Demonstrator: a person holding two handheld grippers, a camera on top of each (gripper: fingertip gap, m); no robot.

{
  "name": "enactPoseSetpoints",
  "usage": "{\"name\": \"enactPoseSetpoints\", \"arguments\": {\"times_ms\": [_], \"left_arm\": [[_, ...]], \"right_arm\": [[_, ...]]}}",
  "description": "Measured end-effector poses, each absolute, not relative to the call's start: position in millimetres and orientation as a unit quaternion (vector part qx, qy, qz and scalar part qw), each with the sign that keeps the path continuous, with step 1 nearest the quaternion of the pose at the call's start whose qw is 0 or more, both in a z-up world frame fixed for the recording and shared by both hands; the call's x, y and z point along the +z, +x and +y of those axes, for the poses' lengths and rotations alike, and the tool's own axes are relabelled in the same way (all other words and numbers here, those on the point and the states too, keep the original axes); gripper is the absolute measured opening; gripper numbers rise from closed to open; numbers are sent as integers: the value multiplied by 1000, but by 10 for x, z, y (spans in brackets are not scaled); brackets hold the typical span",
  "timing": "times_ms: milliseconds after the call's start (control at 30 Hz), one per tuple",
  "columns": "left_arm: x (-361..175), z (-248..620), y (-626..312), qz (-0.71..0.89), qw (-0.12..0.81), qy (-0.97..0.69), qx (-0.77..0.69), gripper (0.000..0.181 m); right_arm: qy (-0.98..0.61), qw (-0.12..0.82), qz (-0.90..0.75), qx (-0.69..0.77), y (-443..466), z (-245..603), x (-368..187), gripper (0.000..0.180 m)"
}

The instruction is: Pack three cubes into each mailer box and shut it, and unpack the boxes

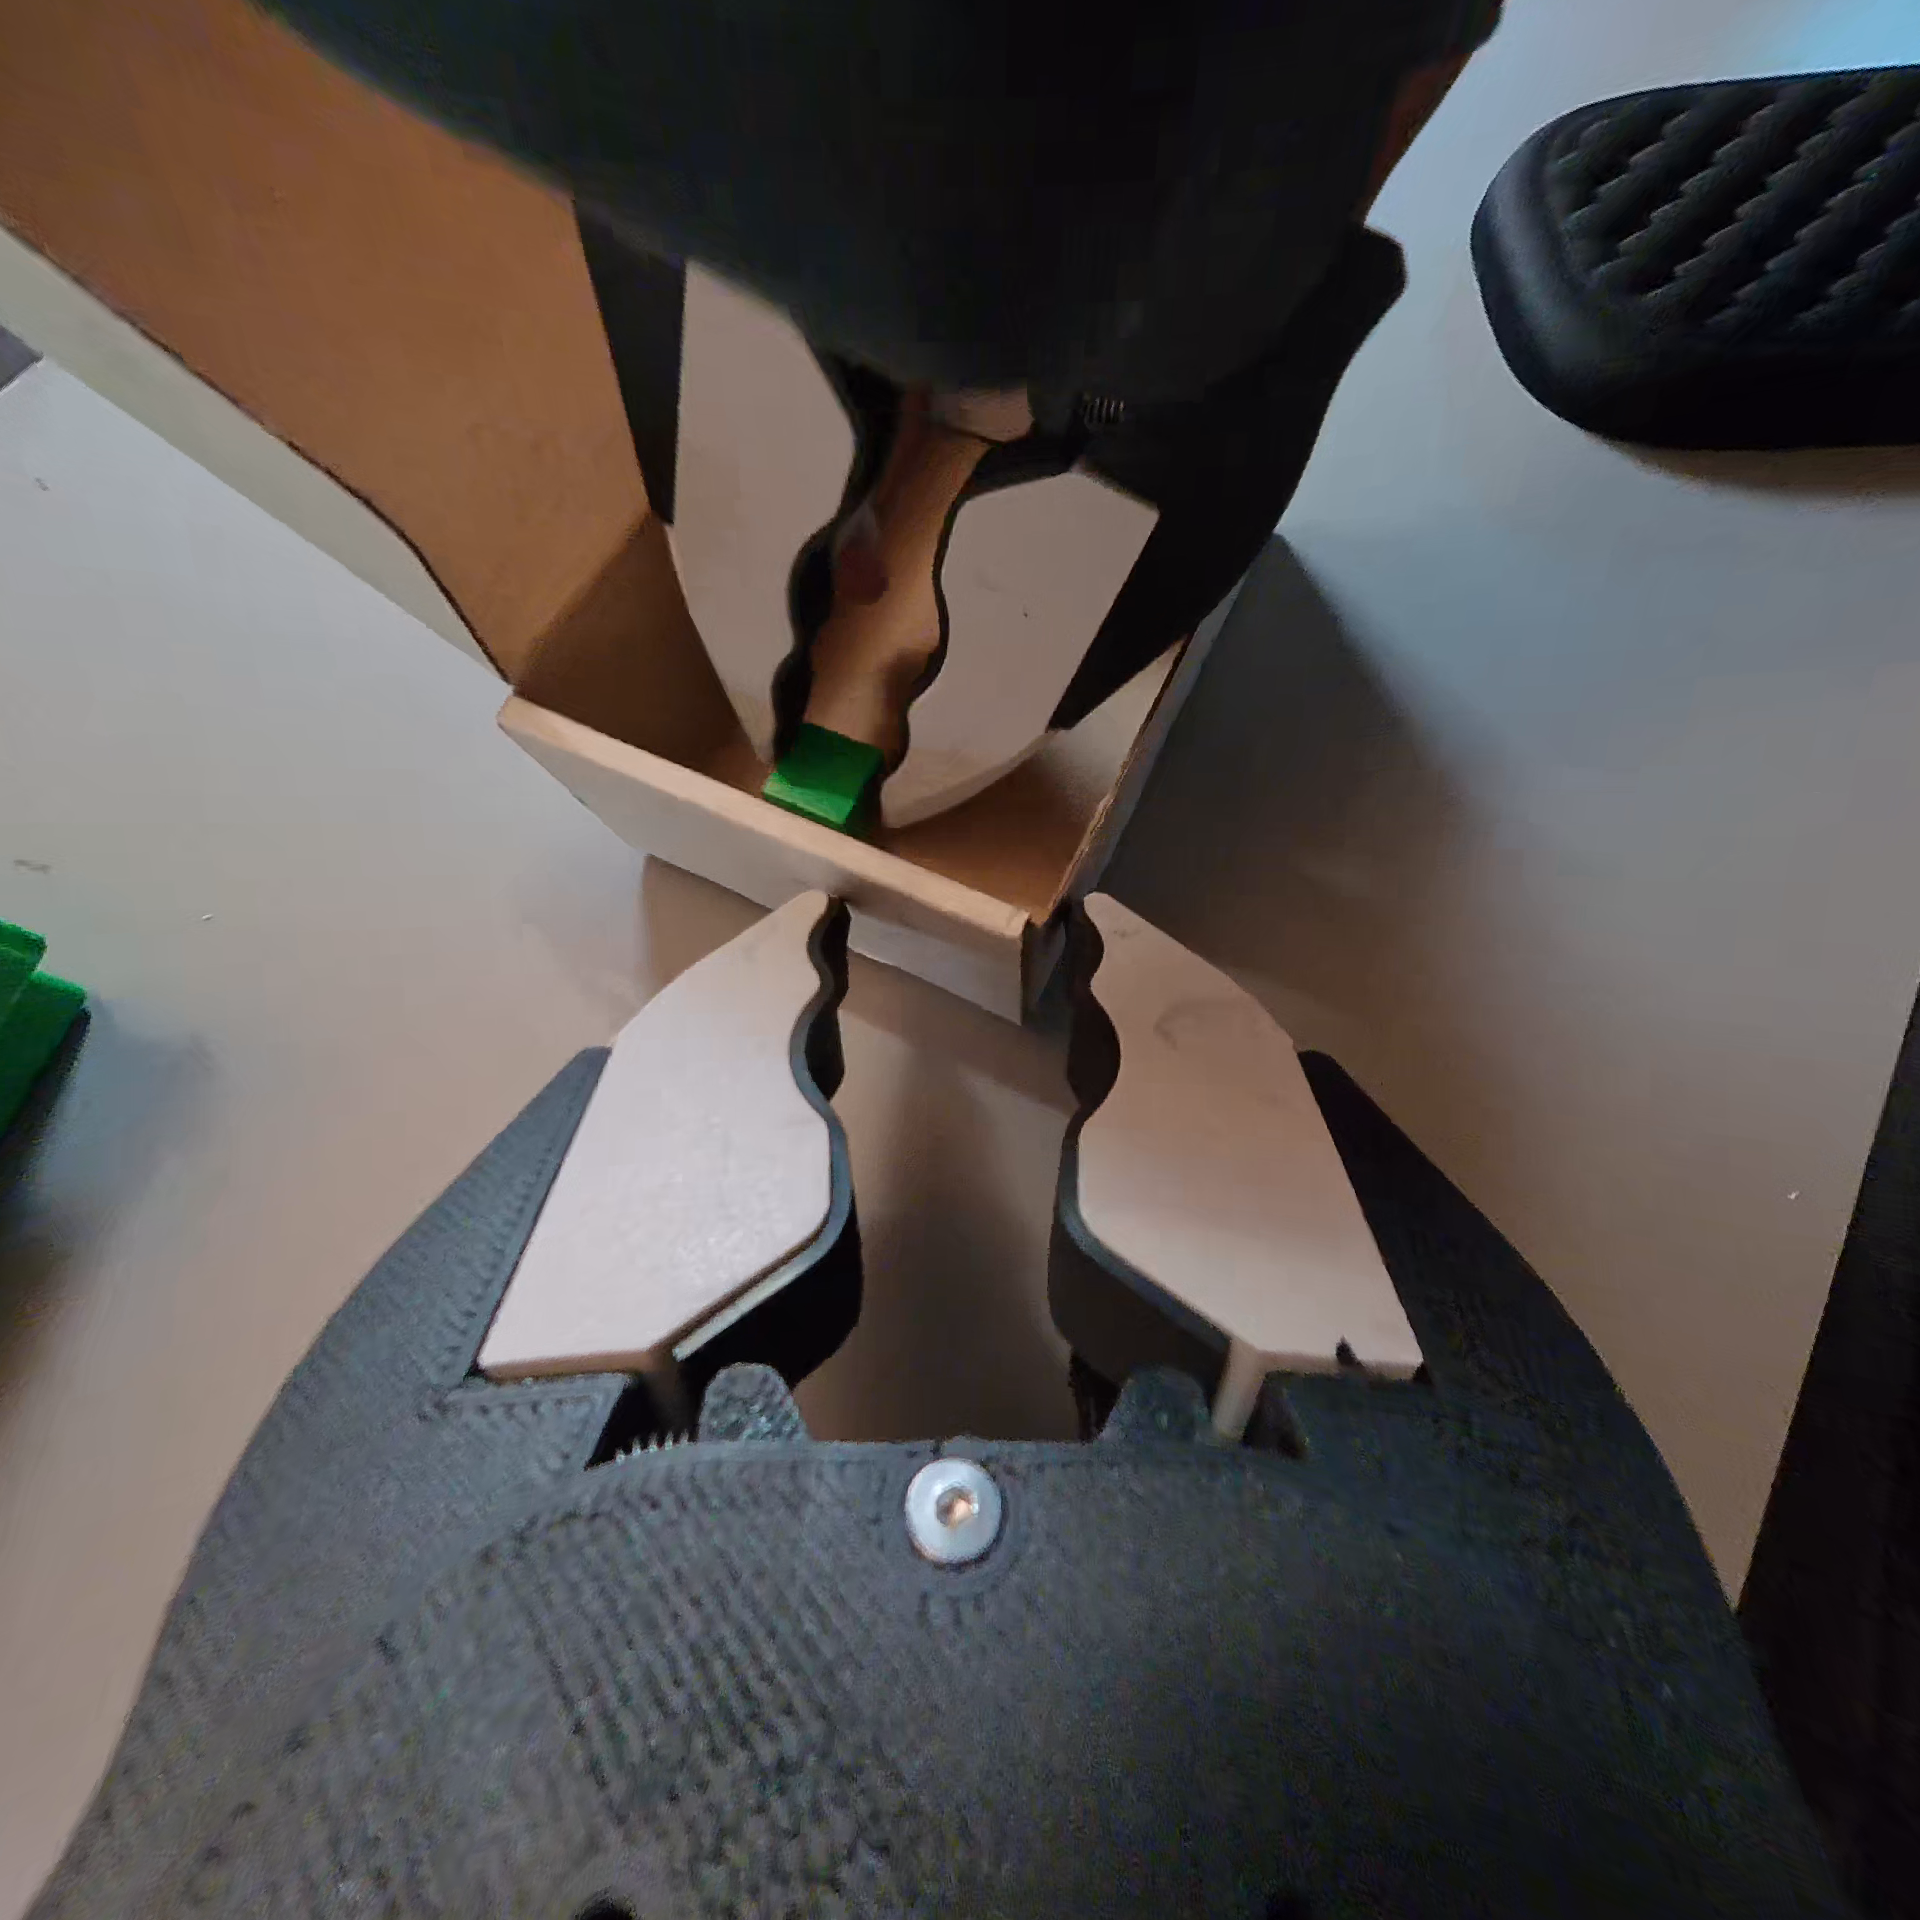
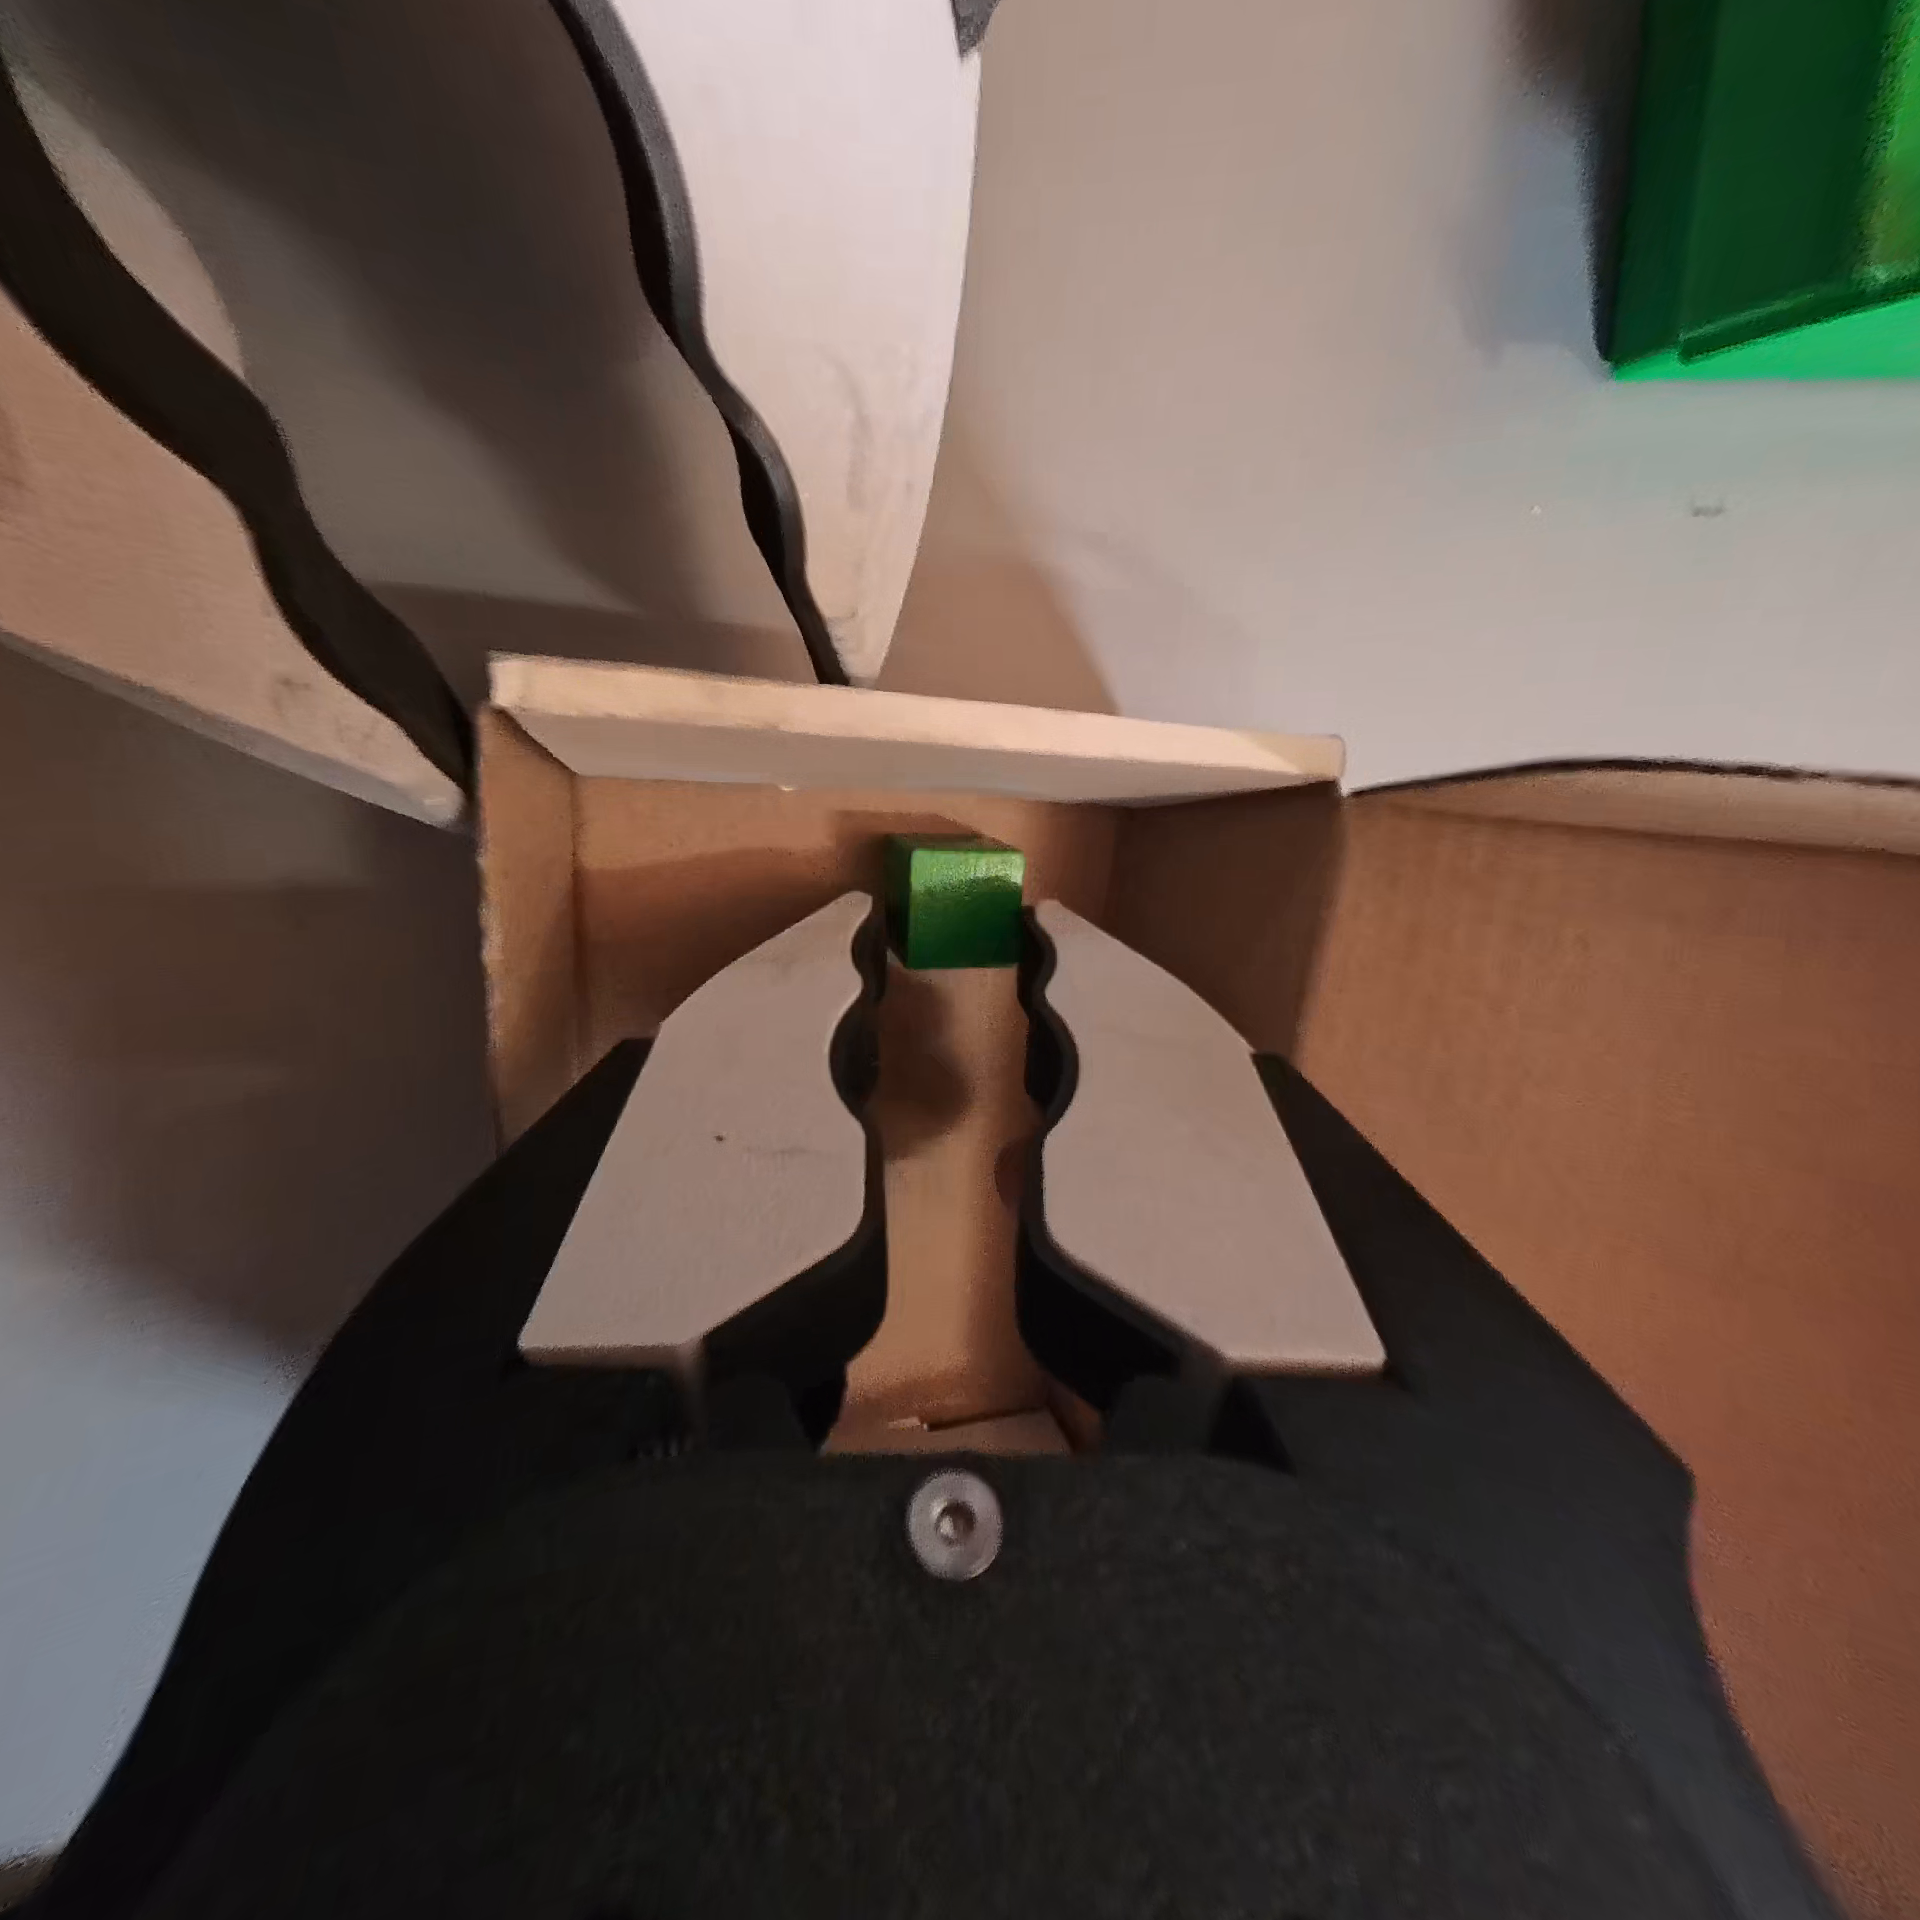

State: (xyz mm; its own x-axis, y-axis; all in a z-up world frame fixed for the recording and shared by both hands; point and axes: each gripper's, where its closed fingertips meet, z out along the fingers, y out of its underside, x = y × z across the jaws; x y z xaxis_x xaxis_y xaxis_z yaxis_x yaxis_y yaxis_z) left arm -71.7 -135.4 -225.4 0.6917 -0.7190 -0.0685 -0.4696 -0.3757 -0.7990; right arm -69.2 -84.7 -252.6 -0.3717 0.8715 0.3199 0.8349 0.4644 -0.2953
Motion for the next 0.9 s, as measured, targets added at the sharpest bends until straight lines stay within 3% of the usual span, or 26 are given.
{"name": "enactPoseSetpoints", "arguments": {"times_ms": [133, 333, 500, 733, 900], "left_arm": [[-2251, -1341, -728, 358, 424, -819, -149, 38], [-2215, -1345, -726, 357, 435, -813, -151, 44], [-2078, -1342, -734, 343, 466, -797, -172, 58], [-1925, -1339, -708, 345, 514, -768, -165, 60], [-1926, -1320, -723, 340, 516, -768, -167, 60]], "right_arm": [[-519, 248, -815, 64, -688, -844, -2276, 22], [-553, 318, -763, 106, -281, -603, -1370, 21], [-613, 363, -701, 7, 533, 165, -889, 22], [-715, 246, -649, -84, 1668, 1141, -1566, 22], [-734, 189, -644, -101, 1874, 1380, -2083, 22]]}}
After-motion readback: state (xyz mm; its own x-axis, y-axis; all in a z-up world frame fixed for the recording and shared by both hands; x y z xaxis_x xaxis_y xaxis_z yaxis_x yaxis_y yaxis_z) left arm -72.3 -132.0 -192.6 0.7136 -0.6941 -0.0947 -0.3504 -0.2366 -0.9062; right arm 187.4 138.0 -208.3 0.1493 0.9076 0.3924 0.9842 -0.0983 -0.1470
